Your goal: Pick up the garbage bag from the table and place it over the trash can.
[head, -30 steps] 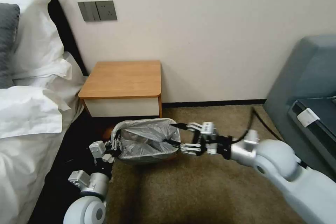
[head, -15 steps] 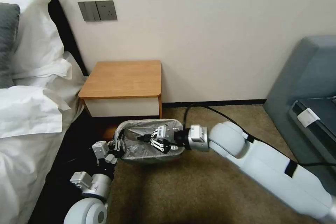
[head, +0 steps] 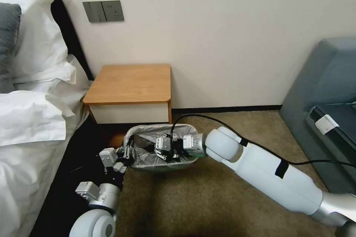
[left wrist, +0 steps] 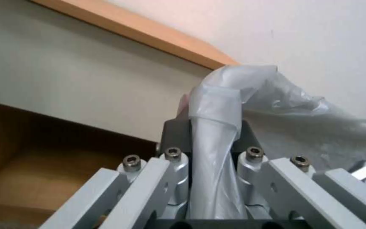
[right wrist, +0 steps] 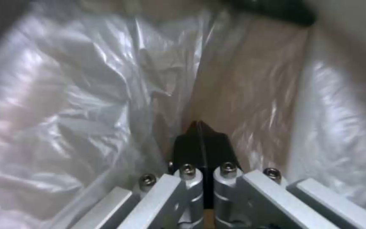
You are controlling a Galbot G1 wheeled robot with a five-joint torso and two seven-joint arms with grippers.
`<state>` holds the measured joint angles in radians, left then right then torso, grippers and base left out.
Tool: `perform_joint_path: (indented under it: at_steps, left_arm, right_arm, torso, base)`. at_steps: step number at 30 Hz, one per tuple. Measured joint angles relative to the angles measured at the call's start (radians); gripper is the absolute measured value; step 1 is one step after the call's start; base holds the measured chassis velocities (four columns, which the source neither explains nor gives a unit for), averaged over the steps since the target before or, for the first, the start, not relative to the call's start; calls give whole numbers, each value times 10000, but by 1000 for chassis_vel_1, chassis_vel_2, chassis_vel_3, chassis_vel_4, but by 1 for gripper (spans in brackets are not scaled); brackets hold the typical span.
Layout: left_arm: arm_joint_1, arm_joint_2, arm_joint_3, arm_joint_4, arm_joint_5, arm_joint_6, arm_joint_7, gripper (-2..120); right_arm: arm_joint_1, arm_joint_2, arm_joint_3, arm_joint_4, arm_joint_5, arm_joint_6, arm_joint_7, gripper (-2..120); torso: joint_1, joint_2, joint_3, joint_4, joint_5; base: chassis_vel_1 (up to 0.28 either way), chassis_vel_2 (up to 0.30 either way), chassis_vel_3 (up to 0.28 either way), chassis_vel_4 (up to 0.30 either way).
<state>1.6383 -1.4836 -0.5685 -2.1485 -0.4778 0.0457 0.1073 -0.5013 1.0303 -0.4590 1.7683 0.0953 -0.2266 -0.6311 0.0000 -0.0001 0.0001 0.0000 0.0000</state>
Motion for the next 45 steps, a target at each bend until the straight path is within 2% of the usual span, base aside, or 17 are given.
perform_joint_path:
  at_steps: [10,15,18,22,26,32,38,45]
  left_arm:
    - [28,-57,223,-192,112,1,40,11]
    - [-8,-55,273,-216,274,-40,46,11]
    - [-52,-53,284,-151,621,-221,115,11]
    - [-165,-130,378,104,1015,-435,195,11]
    - [-216,-178,411,225,1212,-515,219,11]
    - [-203,-188,419,230,1445,-596,292,11]
    - [-125,-96,319,34,1635,-700,452,11]
    - [-58,-125,332,-105,1635,-699,512,11]
  right_arm:
    - [352,399,-382,-1120,-183,-49,285,0]
    - [425,437,-564,-1297,-248,-279,633,0]
    - [482,378,-777,-1202,-238,-623,1223,0]
    - [771,220,-1316,-610,228,-1792,2410,0]
    - [963,172,-1691,-308,589,-2474,2944,0]
    - [1189,201,-1945,-317,507,-2773,3007,0]
    - [1441,272,-2204,-537,119,-2935,2469,0]
    - [1564,497,-2266,-900,-243,-2997,2383,0]
  torso:
    - [0,0,-1,0,1]
    - [0,0,-1,0,0]
    - [0,0,-1,0,1]
    - [0,0,-1,0,0]
    - [-1,0,-1,0,-1]
    - [0,0,-1,0,-1]
    - [0,0,-1,0,-1]
    - [-1,0,-1,0,0]
  base:
    - [0,0,0,0]
    - [0,0,0,0]
    - [0,0,0,0]
    - [0,0,0,0]
    - [0,0,0,0]
    - [0,0,0,0]
    - [0,0,0,0]
    - [0,0,0,0]
